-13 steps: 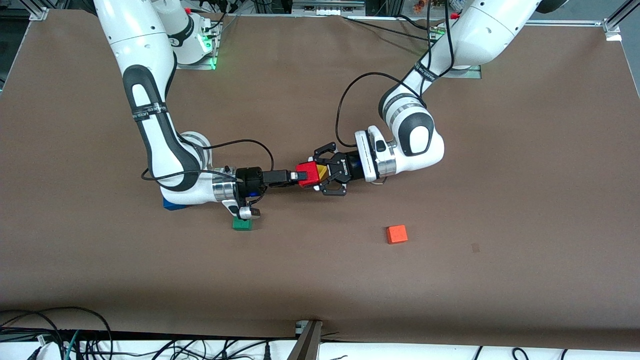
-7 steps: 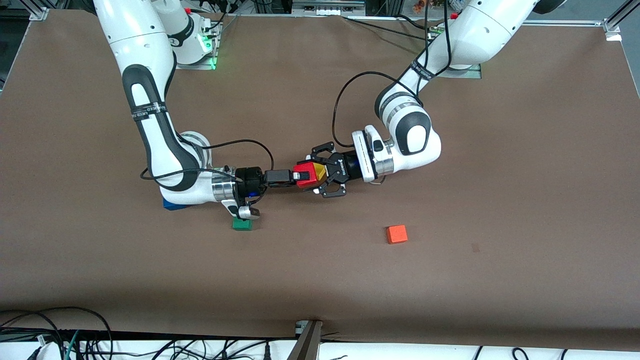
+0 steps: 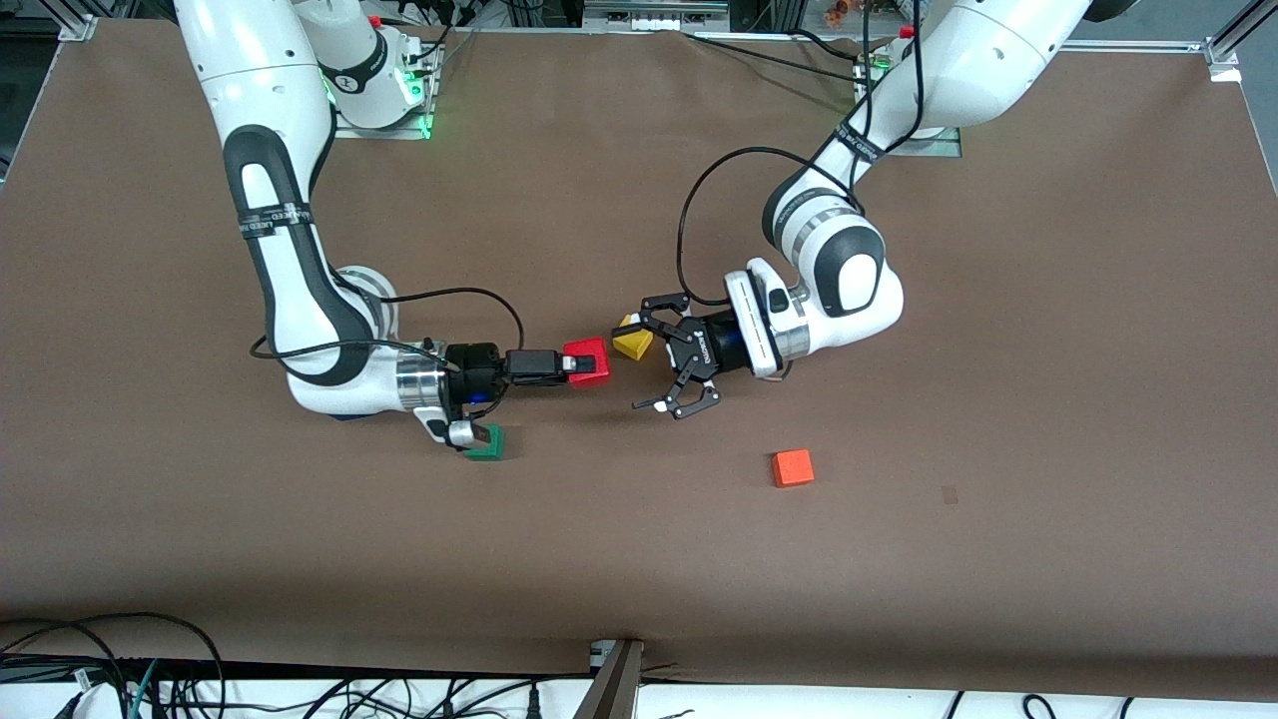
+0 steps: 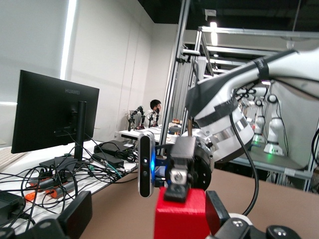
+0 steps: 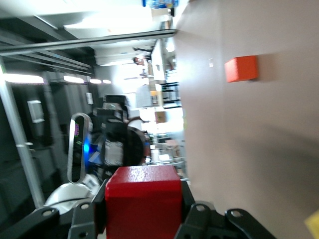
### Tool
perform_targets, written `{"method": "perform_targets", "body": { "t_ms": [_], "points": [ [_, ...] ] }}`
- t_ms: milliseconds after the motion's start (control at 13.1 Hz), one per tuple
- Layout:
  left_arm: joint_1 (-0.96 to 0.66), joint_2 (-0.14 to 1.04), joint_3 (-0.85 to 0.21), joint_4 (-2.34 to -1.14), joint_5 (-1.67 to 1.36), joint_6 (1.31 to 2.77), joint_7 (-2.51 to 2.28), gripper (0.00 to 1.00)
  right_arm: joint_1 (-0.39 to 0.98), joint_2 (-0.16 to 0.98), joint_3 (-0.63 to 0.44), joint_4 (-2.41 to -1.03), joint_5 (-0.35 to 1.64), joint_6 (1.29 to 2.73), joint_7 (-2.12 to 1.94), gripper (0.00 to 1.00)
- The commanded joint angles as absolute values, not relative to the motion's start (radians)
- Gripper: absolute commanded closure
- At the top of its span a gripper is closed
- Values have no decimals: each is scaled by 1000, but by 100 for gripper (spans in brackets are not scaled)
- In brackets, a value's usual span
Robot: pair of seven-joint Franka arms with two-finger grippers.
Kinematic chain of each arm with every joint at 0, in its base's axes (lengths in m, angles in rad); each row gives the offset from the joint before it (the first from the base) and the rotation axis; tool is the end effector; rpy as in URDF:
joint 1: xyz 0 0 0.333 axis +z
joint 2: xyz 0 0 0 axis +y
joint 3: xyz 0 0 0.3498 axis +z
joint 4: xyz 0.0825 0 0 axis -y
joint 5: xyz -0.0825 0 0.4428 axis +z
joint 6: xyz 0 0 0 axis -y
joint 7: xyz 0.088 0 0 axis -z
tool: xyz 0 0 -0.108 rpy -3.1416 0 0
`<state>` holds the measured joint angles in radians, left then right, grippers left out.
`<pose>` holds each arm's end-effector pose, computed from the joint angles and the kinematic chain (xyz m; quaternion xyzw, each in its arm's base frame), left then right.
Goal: Pass red block to right arm, stack on blue
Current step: 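Open the left gripper and withdraw it from the red cube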
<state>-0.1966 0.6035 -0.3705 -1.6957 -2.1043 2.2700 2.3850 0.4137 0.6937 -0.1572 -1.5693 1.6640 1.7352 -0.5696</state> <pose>0.6534 -0.3986 0.2901 0.6036 -0.3517 0.5422 0.4669 0.7097 0.3029 0.2658 -0.7519 -0.0009 0.0682 0.6557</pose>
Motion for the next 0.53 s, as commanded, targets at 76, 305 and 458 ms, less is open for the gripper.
{"method": "perform_targets", "body": {
  "t_ms": [76, 305, 458],
  "points": [
    [-131, 522, -373, -1715, -1906, 2260, 2147, 0, 416, 653, -233, -1542, 1426, 1741, -574, 100],
    [-43, 497, -371, -1710, -1679, 2165, 1955, 0, 423, 652, -294, -1511, 1177, 1761, -571, 100],
    [21, 494, -368, -1697, -1530, 2064, 1814, 0, 425, 638, -298, -1508, 992, 1831, -571, 100]
  ]
}}
